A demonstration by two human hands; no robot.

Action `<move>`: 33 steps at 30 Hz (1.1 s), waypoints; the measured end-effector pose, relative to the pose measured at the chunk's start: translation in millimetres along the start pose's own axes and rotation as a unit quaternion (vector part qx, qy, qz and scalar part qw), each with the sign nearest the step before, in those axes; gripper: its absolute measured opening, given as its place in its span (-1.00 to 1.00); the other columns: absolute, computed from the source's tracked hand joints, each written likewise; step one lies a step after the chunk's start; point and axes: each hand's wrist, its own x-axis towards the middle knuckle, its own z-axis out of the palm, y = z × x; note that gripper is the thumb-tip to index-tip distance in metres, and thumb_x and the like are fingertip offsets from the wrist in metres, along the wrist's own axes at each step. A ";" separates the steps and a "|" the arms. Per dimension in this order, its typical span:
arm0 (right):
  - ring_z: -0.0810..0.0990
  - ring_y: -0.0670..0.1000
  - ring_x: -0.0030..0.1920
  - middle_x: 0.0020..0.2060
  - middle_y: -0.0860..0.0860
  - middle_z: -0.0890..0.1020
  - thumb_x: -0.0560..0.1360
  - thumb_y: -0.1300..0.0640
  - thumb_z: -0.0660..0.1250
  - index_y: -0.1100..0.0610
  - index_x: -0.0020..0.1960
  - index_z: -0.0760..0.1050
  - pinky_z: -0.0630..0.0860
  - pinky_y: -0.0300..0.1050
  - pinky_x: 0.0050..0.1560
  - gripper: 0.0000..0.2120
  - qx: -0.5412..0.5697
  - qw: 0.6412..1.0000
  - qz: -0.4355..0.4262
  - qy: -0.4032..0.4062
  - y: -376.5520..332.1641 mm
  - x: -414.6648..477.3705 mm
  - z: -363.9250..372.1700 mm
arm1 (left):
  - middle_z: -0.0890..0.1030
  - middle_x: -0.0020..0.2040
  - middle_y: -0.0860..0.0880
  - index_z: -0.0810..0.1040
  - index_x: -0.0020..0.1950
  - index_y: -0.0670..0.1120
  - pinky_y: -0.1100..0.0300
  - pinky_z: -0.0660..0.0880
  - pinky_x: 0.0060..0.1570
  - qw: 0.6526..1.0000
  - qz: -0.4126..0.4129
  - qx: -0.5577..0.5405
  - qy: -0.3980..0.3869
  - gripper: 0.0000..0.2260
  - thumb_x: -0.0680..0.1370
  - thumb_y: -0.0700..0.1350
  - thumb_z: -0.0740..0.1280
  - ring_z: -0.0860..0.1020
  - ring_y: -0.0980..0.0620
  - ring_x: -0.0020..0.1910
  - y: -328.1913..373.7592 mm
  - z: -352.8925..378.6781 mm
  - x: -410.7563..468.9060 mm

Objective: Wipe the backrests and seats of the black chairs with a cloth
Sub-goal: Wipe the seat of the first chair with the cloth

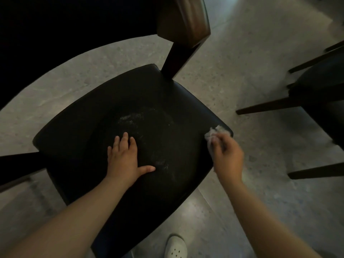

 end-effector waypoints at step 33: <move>0.52 -0.22 0.10 0.01 -0.18 0.56 0.54 0.11 0.32 -0.11 0.06 0.52 0.51 -0.13 0.20 -0.85 0.012 0.998 -0.030 -0.046 -25.4 -44.8 22.4 | -0.18 0.60 -0.12 -0.10 0.60 -0.09 -0.14 -0.05 0.53 1.000 -0.012 0.000 -0.010 0.06 0.35 0.39 0.38 -0.17 -0.16 0.57 2.1 -0.9 2.8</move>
